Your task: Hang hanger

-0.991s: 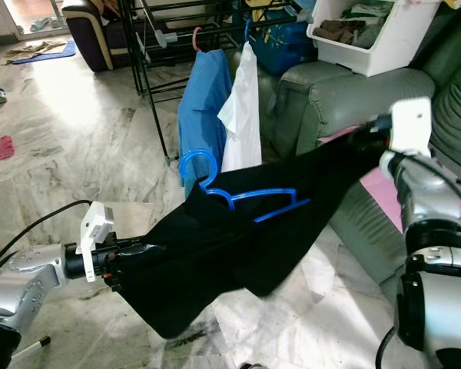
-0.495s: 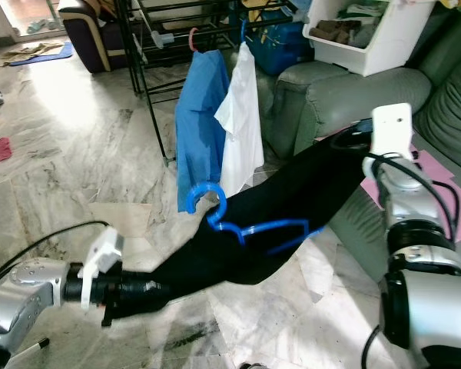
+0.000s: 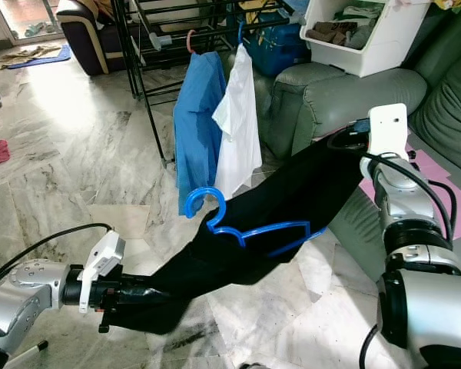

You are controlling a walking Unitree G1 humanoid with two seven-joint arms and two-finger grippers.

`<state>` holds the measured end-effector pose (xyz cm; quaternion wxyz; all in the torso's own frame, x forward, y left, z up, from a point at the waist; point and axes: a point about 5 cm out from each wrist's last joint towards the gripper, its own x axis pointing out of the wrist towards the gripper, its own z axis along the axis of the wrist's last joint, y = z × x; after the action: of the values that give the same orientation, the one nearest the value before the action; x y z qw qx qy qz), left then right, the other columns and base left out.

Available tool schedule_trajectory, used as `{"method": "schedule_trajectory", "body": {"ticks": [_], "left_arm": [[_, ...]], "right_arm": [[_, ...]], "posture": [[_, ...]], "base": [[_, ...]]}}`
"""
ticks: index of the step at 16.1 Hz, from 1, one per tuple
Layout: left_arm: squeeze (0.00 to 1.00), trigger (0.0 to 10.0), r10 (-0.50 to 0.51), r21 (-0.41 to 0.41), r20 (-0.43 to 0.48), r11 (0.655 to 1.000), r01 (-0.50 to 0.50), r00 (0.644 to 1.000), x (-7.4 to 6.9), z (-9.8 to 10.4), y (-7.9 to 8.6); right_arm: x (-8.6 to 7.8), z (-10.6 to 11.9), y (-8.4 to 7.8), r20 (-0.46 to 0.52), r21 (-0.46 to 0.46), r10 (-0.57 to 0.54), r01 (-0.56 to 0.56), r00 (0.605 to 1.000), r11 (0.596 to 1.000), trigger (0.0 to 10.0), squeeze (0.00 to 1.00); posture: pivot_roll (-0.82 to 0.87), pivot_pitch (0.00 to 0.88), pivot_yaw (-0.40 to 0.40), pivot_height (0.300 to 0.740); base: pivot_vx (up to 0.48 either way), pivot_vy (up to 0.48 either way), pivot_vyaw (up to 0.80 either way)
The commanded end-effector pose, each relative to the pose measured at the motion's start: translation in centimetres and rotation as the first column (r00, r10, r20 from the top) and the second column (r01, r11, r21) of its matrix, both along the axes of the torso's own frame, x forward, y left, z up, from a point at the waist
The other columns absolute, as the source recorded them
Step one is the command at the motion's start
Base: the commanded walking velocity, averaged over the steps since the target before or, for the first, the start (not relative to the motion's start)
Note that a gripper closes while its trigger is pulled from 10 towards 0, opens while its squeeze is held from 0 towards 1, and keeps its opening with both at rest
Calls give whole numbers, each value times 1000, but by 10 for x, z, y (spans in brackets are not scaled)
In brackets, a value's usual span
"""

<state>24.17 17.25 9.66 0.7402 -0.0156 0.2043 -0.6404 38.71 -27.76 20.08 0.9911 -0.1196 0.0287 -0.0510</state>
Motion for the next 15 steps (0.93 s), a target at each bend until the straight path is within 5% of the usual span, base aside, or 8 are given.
{"method": "schedule_trajectory", "body": {"ticks": [1,9,10,11,15], "left_arm": [[0,0,-44,28,-27,999,45,999,-6,-3,2],[0,0,-44,28,-27,999,45,999,-6,-3,2],[0,0,53,-27,51,998,-51,997,12,-2,-18],[0,0,72,-43,66,997,-69,995,15,-3,-25],[0,0,-41,6,36,999,41,999,1,-14,-34]], "right_arm": [[3,20,-4,69,-6,-27,28,997,1000,0,0],[3,20,-4,69,-6,-27,28,997,1000,0,0],[-1,-34,61,-34,56,215,-213,976,975,0,0],[-7,-49,79,-56,87,281,-276,958,957,0,0],[-4,-39,92,10,158,313,-311,950,937,0,0]], "posture": [[-4,69,-31,740],[-4,69,-31,740],[-12,43,-21,740],[-9,42,-17,740],[-15,33,-10,740]], "base": [[0,0,0],[0,0,0],[0,0,0],[0,0,0],[0,0,0]]}}
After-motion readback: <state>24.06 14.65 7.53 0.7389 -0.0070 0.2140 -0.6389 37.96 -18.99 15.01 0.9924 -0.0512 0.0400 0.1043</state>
